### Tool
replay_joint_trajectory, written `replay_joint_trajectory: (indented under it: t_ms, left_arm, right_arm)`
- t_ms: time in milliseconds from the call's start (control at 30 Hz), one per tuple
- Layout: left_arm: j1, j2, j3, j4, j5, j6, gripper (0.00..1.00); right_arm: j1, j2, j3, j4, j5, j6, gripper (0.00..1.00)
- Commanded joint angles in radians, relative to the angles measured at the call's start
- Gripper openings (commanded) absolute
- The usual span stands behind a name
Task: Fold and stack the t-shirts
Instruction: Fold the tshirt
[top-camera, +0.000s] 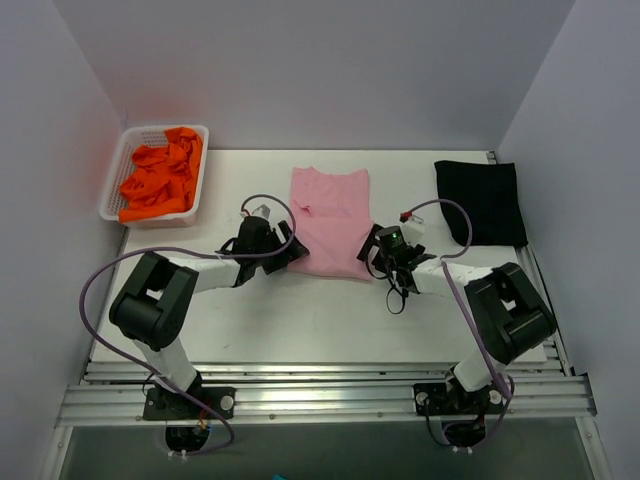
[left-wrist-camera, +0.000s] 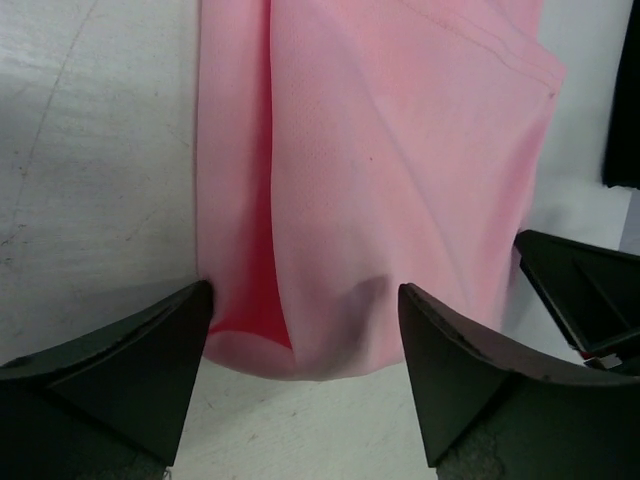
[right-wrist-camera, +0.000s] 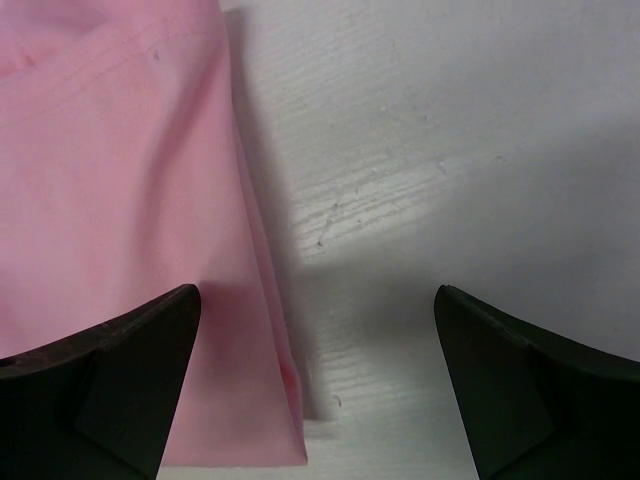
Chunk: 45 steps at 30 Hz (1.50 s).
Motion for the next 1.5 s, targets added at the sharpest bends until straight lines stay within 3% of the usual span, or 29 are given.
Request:
replay_joint_trajectory:
  t_ms: [0,33,133,267,333,467,533,800,900,1000,1200,1467]
  left_arm:
    - [-0.003,0.027,0.022,0.037,0.034,0.009,0.82]
    - [-0.003,0.027,0.022,0.035,0.035,0.01,0.76]
    - [-0.002,0.023,0.019,0.031,0.042,0.013,0.35]
    - [-0.003,-0.006,0.008,0.02,0.046,0.015,0.03]
    - [-0.005,-0.025,-0.004,0.009,0.04,0.016,0.02]
    - [-0.005,-0.095,-0.044,-0.006,0.023,0.016,0.02]
    - [-0.008,-0.126,-0.068,-0.011,0.003,0.016,0.02]
    - [-0.011,-0.125,-0.096,-0.002,-0.017,0.015,0.02]
    - [-0.016,-0.106,-0.101,0.015,-0.009,0.01,0.02]
    - [-0.022,-0.098,-0.105,0.021,-0.009,0.01,0.02]
    - [-0.052,-0.155,-0.151,-0.008,-0.052,0.016,0.02]
    - [-0.241,-0.429,-0.216,-0.293,-0.246,-0.005,0.02]
  right_arm:
    - [0.008,0.067,0.005,0.01,-0.029,0.012,1.0]
    - [0.008,0.073,0.007,0.013,-0.033,0.012,1.0]
    - [0.013,0.096,0.008,0.026,-0.039,0.015,0.99]
    - [0.02,0.11,0.007,0.026,-0.04,0.021,0.96]
    - [0.026,0.105,0.002,0.02,-0.039,0.024,0.92]
    - [0.069,0.056,-0.033,-0.016,-0.016,0.047,0.7]
    - [0.089,0.038,-0.05,-0.022,-0.004,0.068,0.65]
    - [0.189,0.028,-0.085,-0.031,0.021,0.12,0.38]
    - [0.194,0.056,-0.085,-0.013,0.018,0.124,0.25]
    - [0.194,0.088,-0.085,0.009,0.007,0.122,0.0]
    - [0.22,0.044,-0.082,-0.048,0.061,0.128,0.0]
    - [0.408,-0.27,-0.064,-0.436,0.223,0.217,0.0]
